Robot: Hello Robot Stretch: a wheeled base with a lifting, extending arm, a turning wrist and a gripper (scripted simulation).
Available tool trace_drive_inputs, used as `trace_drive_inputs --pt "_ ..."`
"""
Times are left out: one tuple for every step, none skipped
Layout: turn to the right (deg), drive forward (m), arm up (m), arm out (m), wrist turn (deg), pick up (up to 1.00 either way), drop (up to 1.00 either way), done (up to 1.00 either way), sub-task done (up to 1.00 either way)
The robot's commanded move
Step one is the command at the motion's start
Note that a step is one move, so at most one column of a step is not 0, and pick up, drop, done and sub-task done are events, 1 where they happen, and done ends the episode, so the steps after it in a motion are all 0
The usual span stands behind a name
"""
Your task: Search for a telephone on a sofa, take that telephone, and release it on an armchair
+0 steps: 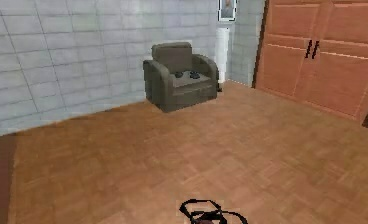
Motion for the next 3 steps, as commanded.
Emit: trace_drive_inputs --pt "0.0 0.85 0.00 0.00 0.0 0.00 0.00 0.00 0.00" --pt "12.0 0.00 0.00 0.00 0.0 0.00 0.00 0.00 0.00" --pt "0.0 1.00 0.00 0.00 0.0 0.00 0.00 0.00 0.00"
